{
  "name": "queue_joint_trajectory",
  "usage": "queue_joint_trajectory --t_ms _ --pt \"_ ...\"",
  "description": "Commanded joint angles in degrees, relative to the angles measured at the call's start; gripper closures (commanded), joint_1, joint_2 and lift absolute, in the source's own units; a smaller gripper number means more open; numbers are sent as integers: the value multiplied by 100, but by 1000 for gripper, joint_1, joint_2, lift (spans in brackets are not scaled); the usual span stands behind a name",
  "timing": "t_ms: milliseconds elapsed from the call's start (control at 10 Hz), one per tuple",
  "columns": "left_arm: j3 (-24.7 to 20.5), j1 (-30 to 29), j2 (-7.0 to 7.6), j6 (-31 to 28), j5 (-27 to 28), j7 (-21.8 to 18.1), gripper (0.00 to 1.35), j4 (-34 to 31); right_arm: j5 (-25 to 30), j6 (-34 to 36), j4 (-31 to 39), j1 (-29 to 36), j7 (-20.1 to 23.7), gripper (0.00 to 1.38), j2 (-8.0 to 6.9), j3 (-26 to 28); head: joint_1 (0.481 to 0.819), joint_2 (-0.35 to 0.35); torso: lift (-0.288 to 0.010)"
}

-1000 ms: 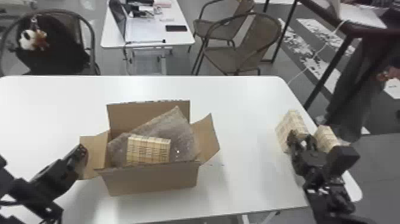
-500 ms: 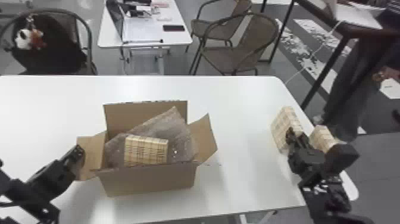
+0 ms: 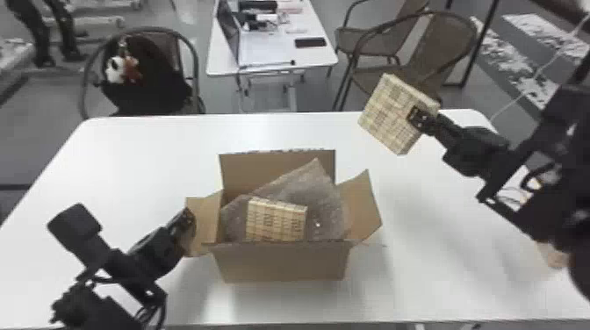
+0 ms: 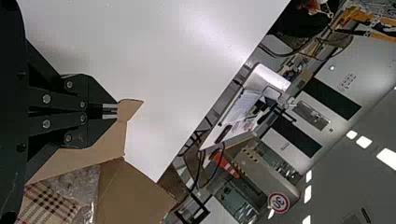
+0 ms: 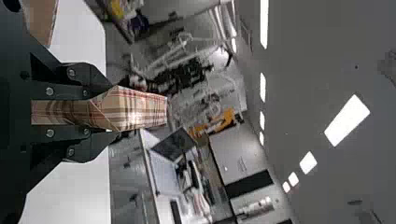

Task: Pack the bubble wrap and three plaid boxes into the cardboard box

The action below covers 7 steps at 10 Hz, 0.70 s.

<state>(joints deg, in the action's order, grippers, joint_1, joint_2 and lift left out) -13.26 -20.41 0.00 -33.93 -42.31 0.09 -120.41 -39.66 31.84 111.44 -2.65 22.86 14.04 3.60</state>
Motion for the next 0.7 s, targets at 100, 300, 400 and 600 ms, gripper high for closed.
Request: queue_joint_trajectory --t_ms 100,300,400,600 --pt "25 54 -15 -70 65 0 1222 9 -2635 1790 440 -745 -625 1265 266 53 686 119 -148" --pt "43 98 -15 -132 109 0 1222 18 -3970 2528 -632 -1282 -739 1253 398 -360 670 160 -148" --pt "61 107 -15 -132 100 0 1222 18 -3891 2687 -1590 -1642 -274 1243 442 -765 676 191 -148" --pt "122 169 -15 -132 100 -9 1222 53 -2450 2423 -3823 -2776 2565 1179 424 -2356 695 221 -148"
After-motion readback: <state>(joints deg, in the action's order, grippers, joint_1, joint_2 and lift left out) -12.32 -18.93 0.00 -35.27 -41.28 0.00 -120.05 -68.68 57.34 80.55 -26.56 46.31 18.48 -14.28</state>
